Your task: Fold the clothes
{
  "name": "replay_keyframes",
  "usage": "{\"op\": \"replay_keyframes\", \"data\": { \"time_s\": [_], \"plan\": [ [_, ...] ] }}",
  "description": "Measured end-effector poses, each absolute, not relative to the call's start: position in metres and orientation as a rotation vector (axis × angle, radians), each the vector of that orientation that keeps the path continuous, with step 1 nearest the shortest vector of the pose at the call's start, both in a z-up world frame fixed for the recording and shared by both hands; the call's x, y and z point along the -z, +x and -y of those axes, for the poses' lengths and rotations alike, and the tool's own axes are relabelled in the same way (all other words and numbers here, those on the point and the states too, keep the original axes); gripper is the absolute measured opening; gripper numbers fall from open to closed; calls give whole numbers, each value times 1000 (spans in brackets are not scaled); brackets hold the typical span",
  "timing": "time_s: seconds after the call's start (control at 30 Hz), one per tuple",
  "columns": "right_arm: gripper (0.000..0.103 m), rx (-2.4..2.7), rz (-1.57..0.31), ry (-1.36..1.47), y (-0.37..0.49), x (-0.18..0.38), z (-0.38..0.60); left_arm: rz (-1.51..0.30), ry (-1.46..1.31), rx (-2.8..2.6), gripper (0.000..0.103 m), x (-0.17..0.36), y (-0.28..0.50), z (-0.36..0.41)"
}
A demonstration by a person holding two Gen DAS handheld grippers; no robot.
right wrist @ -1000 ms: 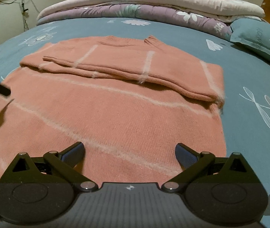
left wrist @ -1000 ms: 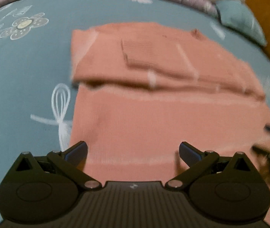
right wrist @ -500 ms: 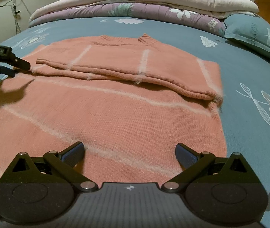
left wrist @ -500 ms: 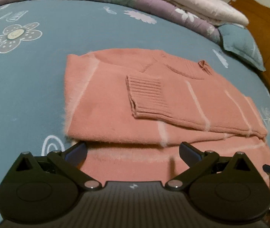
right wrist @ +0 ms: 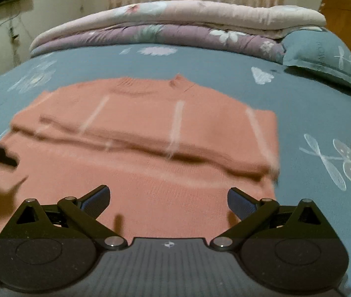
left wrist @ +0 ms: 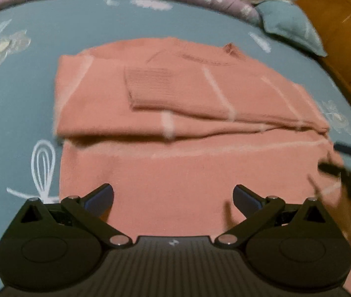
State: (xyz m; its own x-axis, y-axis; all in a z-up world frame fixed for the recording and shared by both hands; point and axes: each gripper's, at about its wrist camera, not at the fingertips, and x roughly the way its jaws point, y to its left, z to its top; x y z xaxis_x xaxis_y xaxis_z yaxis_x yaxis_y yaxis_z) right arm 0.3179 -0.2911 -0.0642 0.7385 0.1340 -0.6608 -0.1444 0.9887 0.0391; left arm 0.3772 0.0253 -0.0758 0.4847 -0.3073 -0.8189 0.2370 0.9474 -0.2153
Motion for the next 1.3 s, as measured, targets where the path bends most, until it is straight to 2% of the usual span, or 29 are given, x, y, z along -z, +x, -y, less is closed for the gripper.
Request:
{"op": "replay_keyframes", "data": {
  "time_s": [0.1,0.2,0.3,0.43,0.67,0.8,0.93,1.17,1.3],
  "plan": [
    [103,-111,-746,64,342,83,309,-998,-63,314,102,76,372,-27],
    [103,-81,-750,13,343,91,326,-1000,-39,288,102,74,368,-32],
    [99,-79,-769,69,345,81,340,-996,-34,268,102,68,366,-37],
    [101,-131,-724,85,344,62,318,-957,-90,348,102,57,363,-30],
    [101,-69,-825,69,348,83,333,-1002,-6,251,102,74,352,-29],
    [102,-44,-796,153,315,58,348,-965,-32,250,102,59,326,-42],
    [103,-128,-781,129,277,44,317,-921,40,298,102,50,293,-31],
    [103,-196,-799,-73,198,66,242,-865,147,383,102,72,221,-12],
    [103,-162,-726,-113,145,78,227,-834,181,352,102,93,172,-18]
  ]
}}
